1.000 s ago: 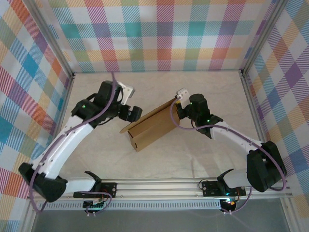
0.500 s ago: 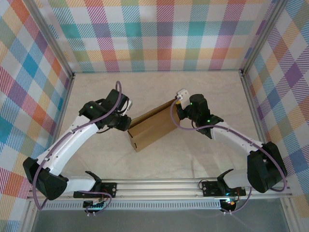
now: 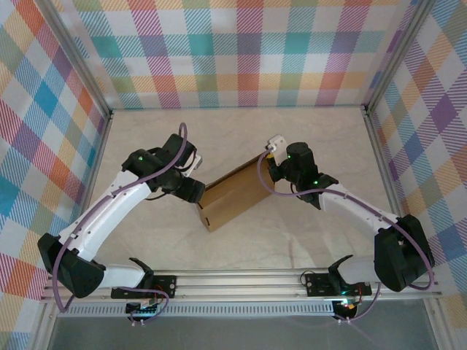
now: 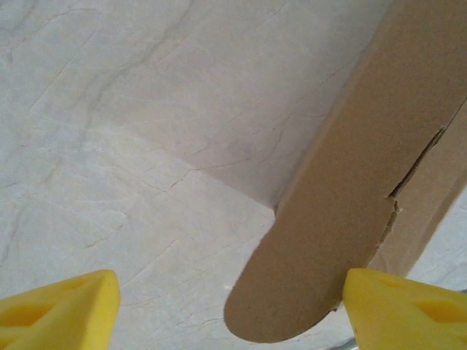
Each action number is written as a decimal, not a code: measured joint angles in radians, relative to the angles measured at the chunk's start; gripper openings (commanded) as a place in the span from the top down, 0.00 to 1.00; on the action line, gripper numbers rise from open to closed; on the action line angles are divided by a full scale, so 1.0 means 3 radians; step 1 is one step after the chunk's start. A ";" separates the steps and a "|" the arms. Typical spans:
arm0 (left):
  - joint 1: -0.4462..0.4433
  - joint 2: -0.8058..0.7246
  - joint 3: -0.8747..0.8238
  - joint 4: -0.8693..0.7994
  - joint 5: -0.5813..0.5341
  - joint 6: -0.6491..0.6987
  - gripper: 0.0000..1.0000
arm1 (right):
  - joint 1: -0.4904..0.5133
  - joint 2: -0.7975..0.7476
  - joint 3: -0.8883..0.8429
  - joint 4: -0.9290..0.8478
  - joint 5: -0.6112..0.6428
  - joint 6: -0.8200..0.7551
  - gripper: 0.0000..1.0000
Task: Fold the paper box
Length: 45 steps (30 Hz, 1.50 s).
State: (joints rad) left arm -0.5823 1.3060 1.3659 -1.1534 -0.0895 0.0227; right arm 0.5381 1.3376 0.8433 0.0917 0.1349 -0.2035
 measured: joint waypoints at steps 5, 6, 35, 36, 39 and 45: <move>0.0000 -0.0112 0.0001 0.0005 0.0058 0.0001 0.01 | 0.0000 0.0000 0.0000 -0.0001 0.0000 0.0001 1.00; 0.0000 -0.0149 0.0001 0.0009 0.0080 0.0001 0.03 | 0.0000 0.0000 0.0000 -0.0001 0.0000 0.0000 1.00; -0.0015 0.0075 -0.0154 -0.0086 0.0432 0.0048 1.00 | 0.0000 -0.0047 0.0000 -0.0074 0.0000 0.0003 1.00; -0.0015 0.0099 -0.0134 -0.0089 0.0431 0.0001 1.00 | 0.0000 -0.0052 0.0000 -0.0084 0.0011 0.0003 1.00; -0.0015 0.0197 -0.0055 -0.0086 0.0387 -0.0228 1.00 | 0.0001 -0.0078 -0.0003 -0.0117 0.0075 0.0004 1.00; -0.0015 0.0403 0.0085 0.0001 0.0347 -0.0890 1.00 | 0.0020 -0.0156 -0.0092 -0.0103 0.0300 0.0043 1.00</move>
State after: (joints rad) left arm -0.5869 1.4269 1.3914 -1.1530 0.0147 -0.2443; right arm 0.5442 1.2907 0.8158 0.0608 0.2249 -0.1905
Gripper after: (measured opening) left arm 0.040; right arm 0.053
